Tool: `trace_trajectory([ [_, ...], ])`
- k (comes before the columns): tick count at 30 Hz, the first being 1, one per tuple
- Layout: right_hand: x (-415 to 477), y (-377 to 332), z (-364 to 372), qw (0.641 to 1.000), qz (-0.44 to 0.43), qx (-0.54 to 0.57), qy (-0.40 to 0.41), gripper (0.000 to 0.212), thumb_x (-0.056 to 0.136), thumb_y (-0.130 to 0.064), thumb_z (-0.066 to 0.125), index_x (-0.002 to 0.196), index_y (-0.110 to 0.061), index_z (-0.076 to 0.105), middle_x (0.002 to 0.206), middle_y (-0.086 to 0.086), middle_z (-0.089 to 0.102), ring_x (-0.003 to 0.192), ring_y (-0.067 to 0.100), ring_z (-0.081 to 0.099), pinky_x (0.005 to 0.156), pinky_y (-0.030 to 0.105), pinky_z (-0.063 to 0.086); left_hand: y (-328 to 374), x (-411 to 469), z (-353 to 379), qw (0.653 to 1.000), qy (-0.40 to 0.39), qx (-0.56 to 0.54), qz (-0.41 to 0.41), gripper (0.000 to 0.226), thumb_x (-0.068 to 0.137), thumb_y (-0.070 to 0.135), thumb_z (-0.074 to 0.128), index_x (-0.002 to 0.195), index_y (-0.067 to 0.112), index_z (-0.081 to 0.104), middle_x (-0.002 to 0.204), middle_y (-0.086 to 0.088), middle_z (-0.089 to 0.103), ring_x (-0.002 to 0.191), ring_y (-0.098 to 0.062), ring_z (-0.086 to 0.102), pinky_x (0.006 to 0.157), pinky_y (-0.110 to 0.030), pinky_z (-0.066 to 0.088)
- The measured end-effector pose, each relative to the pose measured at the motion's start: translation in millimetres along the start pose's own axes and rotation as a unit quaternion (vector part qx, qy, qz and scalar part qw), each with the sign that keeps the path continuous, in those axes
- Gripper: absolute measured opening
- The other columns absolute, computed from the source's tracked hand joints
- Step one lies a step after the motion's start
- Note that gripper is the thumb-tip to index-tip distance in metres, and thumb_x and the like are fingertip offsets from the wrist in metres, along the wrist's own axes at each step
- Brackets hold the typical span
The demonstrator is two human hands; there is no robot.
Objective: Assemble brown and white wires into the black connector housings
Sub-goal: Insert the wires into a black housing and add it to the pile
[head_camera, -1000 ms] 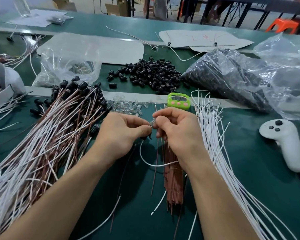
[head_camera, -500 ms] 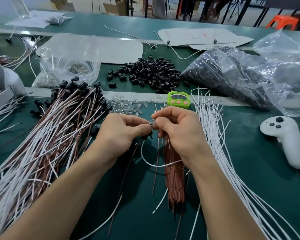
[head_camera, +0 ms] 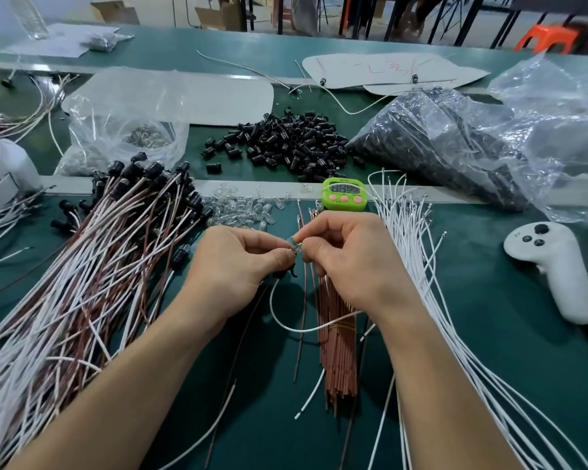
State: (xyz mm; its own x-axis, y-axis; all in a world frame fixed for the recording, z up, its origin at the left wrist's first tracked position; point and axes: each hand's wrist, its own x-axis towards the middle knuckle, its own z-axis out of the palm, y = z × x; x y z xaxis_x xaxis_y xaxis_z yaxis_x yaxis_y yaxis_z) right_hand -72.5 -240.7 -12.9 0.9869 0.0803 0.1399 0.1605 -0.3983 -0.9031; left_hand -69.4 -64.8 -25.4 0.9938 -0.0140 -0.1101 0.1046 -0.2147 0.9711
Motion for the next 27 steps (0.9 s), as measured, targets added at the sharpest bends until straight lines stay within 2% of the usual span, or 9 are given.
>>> trace_trajectory([
  [7,2.2,2.8,-4.2,1.0,0.0,-0.017,-0.02,0.02,0.091,-0.007,0.07,0.082,-0.023,0.077,0.068,-0.004,0.072,0.054,0.001,0.058,0.053,0.014,0.042,-0.2,-0.4,2.6,1.0,-0.002,0.005,0.003,0.018,0.078,0.011,0.086,0.079,0.028,0.082,0.074,-0.001,0.078,0.07,-0.017,0.076,0.072,-0.028,0.062],
  [12,2.6,2.5,-4.9,0.999,0.005,-0.024,-0.025,0.021,0.091,-0.008,0.069,0.08,-0.024,0.077,0.068,-0.005,0.072,0.055,0.002,0.059,0.055,0.018,0.046,0.6,-1.2,3.4,1.0,-0.004,0.012,0.011,0.019,0.077,0.01,0.087,0.079,0.028,0.082,0.072,0.0,0.078,0.068,-0.014,0.076,0.069,-0.023,0.061],
  [17,2.5,1.7,-6.8,0.999,0.011,-0.027,-0.027,0.023,0.089,-0.005,0.068,0.077,-0.023,0.075,0.065,-0.002,0.071,0.057,0.008,0.061,0.058,0.032,0.054,-0.8,-2.9,5.4,1.0,-0.001,0.02,0.022,0.019,0.077,0.012,0.088,0.078,0.03,0.082,0.071,0.002,0.078,0.067,-0.012,0.075,0.067,-0.021,0.06],
  [21,2.6,1.4,-7.6,0.999,0.023,-0.016,-0.029,0.024,0.089,-0.003,0.067,0.075,-0.022,0.074,0.062,-0.001,0.07,0.052,0.005,0.057,0.055,0.026,0.046,-1.3,-4.3,7.6,1.0,0.011,0.012,0.022,0.019,0.075,0.014,0.089,0.079,0.031,0.082,0.07,0.001,0.077,0.066,-0.014,0.075,0.065,-0.021,0.06],
  [27,2.8,2.9,-8.7,0.999,0.023,-0.011,-0.035,0.022,0.09,-0.004,0.068,0.076,-0.021,0.074,0.061,-0.004,0.068,0.048,0.002,0.055,0.052,0.018,0.043,1.0,-5.8,9.8,1.0,0.012,0.003,0.013,0.021,0.075,0.013,0.089,0.076,0.032,0.082,0.069,0.001,0.077,0.064,-0.012,0.074,0.063,-0.021,0.059],
])
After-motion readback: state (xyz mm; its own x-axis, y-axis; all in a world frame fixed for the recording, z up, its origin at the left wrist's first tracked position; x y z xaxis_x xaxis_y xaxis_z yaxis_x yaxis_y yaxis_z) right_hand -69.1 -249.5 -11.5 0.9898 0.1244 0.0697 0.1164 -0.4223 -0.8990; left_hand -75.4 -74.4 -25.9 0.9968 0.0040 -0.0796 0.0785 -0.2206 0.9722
